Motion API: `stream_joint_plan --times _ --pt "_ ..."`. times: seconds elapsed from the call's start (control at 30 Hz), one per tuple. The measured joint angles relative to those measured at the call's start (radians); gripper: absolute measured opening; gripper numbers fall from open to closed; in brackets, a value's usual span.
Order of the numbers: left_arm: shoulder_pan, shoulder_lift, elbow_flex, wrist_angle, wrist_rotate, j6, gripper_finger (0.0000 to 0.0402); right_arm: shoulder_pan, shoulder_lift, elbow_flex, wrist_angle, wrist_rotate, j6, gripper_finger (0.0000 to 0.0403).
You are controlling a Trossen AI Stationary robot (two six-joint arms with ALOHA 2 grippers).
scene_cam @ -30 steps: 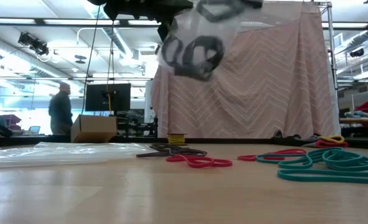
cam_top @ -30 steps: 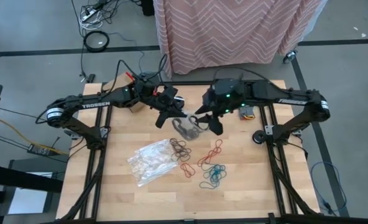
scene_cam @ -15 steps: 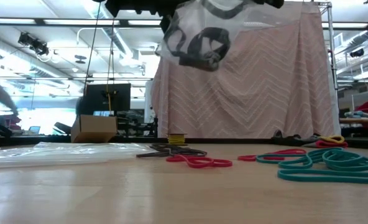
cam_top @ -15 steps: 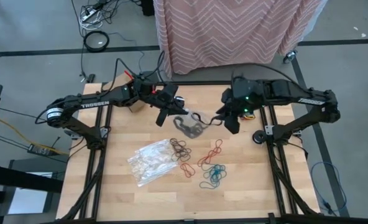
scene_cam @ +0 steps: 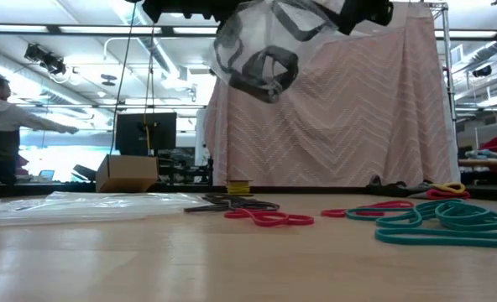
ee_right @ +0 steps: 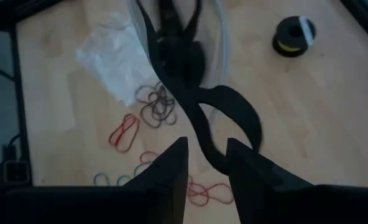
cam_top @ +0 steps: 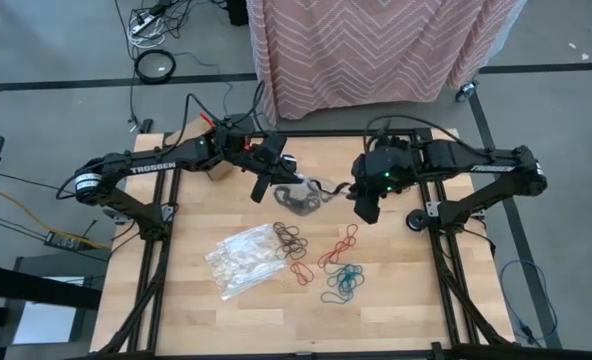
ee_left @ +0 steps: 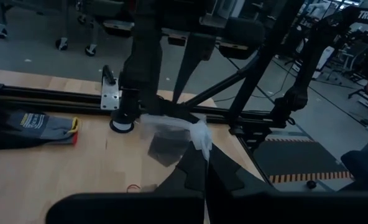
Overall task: Sort rubber bands
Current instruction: Put the black rubber band into the transparent zip bag
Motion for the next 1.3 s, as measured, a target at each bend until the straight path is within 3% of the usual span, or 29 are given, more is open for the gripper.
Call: stream_joint_plan --times 0.2,1.3 --pt "0.0 0.0 0.0 -0.008 0.001 -0.001 0.0 0.009 -0.001 -0.002 0.078 0.007 -0.009 0.0098" --pt "0.029 0.0 0.0 -0.014 0.02 0.017 0.0 0.035 -0.063 -0.002 0.03 0.134 0.013 0.0089"
